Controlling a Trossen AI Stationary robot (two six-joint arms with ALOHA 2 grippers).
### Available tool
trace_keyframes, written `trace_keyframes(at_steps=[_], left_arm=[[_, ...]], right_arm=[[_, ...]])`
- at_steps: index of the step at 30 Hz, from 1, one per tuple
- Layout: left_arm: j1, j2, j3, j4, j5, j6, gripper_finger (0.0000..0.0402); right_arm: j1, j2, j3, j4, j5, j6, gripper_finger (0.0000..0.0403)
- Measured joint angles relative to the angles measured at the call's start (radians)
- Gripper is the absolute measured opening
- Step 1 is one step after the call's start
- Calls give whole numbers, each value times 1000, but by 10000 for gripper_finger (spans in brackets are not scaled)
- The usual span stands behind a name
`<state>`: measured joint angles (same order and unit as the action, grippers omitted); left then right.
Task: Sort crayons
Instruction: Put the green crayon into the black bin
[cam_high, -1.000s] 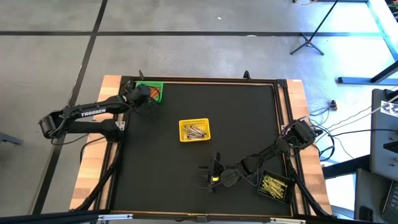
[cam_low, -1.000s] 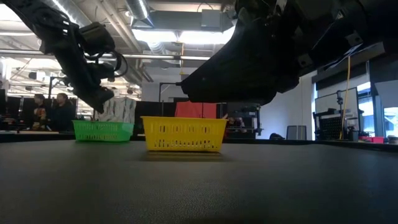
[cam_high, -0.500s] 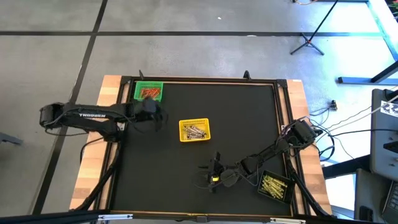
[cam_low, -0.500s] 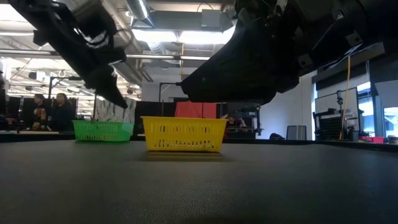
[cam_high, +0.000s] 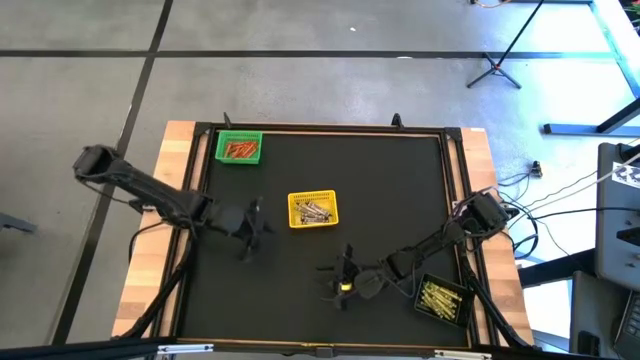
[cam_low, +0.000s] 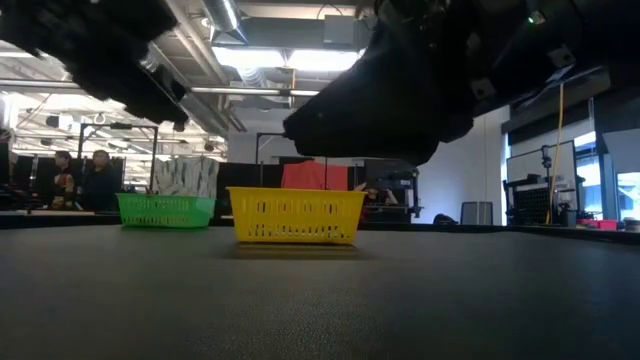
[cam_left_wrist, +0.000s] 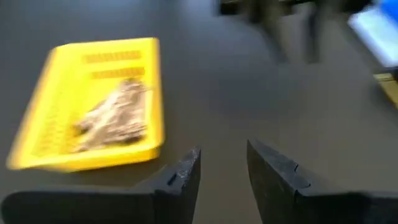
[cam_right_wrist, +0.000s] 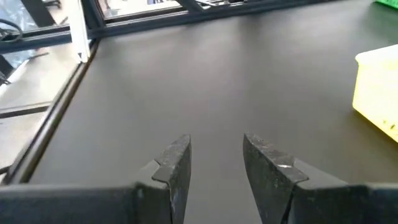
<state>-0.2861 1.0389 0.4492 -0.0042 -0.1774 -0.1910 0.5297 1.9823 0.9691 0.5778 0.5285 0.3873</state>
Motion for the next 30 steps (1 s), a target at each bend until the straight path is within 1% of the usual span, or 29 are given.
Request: trace_keyframes(at_steps=[4,8,15,19,21,23,27,30], left_arm=[[-127,85,0,90,-4,-54,114],[-244,207,0,196,-47,-112,114],[-379,445,0,480,-49,-173,114],[-423,576,3,656,-49,-175,114],[-437,639,17,716,-48,-175,114],[-446,699,47,740,-33,-174,114],[-458,803,115,738,12,-168,114],[-458,856,160,739,38,-157,114]], right_arm=[[2,-1,0,26,-43,0,143],[27,-1,0,60,-114,-1,143],[84,-1,0,60,-122,26,143],[120,-1,0,61,-122,60,143],[136,-1,0,58,-122,95,143],[153,-1,0,53,-122,123,143],[181,-1,0,52,-121,147,143],[192,-1,0,48,-121,183,143]])
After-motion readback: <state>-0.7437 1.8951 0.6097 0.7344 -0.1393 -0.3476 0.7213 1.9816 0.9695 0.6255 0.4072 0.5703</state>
